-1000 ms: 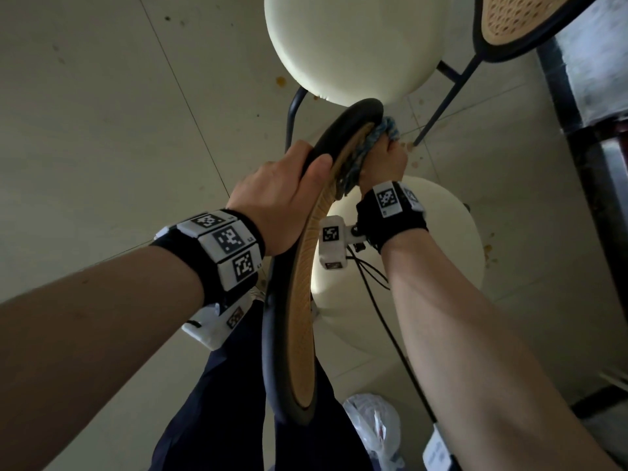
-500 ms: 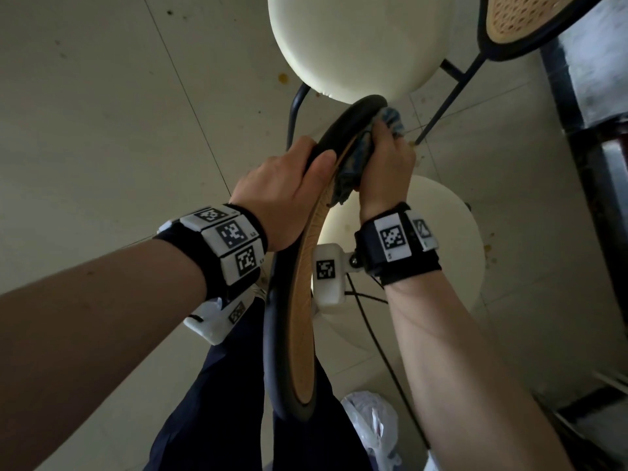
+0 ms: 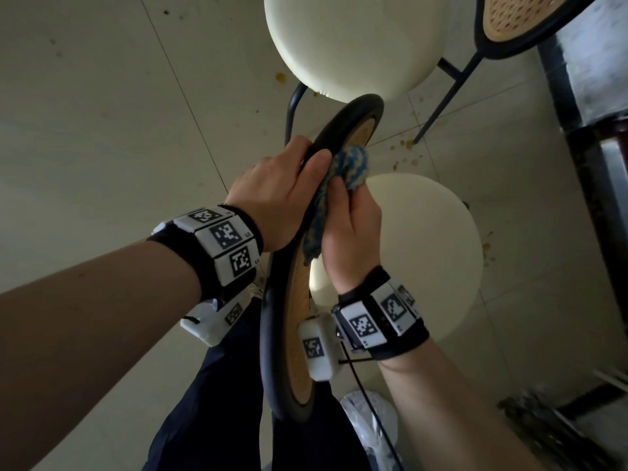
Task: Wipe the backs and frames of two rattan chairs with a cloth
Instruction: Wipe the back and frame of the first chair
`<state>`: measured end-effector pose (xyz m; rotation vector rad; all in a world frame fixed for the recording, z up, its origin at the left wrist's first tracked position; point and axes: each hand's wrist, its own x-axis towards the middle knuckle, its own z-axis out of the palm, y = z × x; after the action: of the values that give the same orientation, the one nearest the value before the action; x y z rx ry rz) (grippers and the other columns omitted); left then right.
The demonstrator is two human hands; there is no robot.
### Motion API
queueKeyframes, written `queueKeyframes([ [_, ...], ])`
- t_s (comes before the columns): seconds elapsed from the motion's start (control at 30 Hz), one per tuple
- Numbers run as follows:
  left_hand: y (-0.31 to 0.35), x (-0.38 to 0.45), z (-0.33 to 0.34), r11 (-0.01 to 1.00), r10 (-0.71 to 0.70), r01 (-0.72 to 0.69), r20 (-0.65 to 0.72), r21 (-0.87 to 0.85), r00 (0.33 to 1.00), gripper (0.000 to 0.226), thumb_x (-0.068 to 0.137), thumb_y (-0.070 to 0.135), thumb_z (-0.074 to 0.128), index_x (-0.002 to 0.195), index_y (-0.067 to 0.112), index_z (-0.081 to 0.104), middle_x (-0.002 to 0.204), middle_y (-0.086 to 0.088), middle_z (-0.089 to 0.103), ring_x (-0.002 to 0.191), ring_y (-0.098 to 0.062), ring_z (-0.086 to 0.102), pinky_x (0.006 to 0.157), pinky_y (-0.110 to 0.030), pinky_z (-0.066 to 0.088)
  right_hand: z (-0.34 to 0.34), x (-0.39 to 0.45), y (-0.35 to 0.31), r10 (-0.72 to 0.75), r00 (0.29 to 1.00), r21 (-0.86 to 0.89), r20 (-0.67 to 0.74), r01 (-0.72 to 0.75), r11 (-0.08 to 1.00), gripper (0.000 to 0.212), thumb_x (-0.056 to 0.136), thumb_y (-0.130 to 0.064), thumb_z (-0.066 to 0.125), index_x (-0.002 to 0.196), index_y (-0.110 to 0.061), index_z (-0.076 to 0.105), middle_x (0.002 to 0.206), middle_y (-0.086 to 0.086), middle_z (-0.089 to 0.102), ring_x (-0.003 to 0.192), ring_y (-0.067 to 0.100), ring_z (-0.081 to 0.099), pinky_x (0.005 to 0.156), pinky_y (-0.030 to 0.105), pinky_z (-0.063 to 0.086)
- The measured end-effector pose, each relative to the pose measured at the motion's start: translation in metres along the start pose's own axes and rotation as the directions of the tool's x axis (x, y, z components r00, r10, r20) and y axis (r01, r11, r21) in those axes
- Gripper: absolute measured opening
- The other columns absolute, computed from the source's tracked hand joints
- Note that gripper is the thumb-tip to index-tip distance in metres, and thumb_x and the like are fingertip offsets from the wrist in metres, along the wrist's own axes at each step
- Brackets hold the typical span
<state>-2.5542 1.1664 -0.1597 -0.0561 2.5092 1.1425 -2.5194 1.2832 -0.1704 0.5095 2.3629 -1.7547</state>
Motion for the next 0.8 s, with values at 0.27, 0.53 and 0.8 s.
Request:
queueKeyframes([
  [0.27, -0.002, 0.001, 0.001, 1.0, 0.002, -0.002, -0.001, 0.014, 1.0, 0.044, 0.097, 0.063, 0.02, 0.1, 0.028, 0.047, 0.075, 0.002, 0.061, 0.065, -0.019, 0.061, 0.063, -0.039, 0.05, 0.0, 0.078, 0.001, 0.093, 0.982, 0.022, -0.167, -0.09, 0.996, 0.026, 0.103, -0.024, 0.036, 0.089, -0.016, 0.055, 0.079, -0.007, 0.059, 0.074, 0.003, 0.056, 0.064, 0.013, 0.044],
  [0.53, -0.005, 0.002, 0.003, 1.0, -0.002, 0.002, -0.001, 0.023, 1.0, 0.047, 0.098, 0.063, 0.02, 0.104, 0.028, 0.049, 0.074, 0.005, 0.061, 0.062, -0.014, 0.061, 0.058, -0.032, 0.044, 0.002, 0.127, 0.053, 0.36, 0.919, 0.08, -0.162, -0.352, 0.933, 0.033, 0.102, -0.017, 0.038, 0.108, 0.005, 0.061, 0.105, 0.018, 0.064, 0.098, 0.03, 0.061, 0.088, 0.038, 0.051],
  [0.8, -0.005, 0.002, 0.002, 1.0, 0.004, -0.004, -0.005, 0.017, 1.0, 0.046, 0.098, 0.064, 0.019, 0.102, 0.028, 0.048, 0.076, 0.004, 0.06, 0.066, -0.016, 0.06, 0.061, -0.033, 0.044, 0.016, 0.095, 0.099, 0.547, 0.834, -0.05, 0.066, -0.545, 0.837, 0.035, 0.103, -0.009, 0.035, 0.121, 0.013, 0.056, 0.121, 0.029, 0.06, 0.114, 0.041, 0.057, 0.102, 0.045, 0.046],
])
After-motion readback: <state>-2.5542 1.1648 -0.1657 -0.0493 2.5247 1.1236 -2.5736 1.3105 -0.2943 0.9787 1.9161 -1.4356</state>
